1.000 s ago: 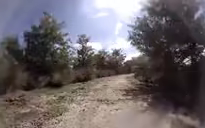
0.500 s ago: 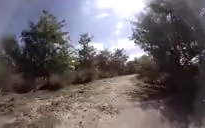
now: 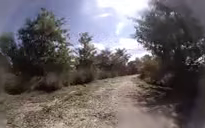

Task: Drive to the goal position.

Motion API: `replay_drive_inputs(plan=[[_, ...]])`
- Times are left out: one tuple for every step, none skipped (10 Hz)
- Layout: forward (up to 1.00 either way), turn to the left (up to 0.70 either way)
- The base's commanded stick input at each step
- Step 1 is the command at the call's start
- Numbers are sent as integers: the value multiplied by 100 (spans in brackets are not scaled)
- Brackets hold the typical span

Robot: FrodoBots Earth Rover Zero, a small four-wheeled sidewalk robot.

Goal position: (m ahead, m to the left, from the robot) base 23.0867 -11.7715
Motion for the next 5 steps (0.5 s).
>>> replay_drive_inputs(plan=[[50,-27],[50,-27],[50,-27],[50,-27],[50,-26]])
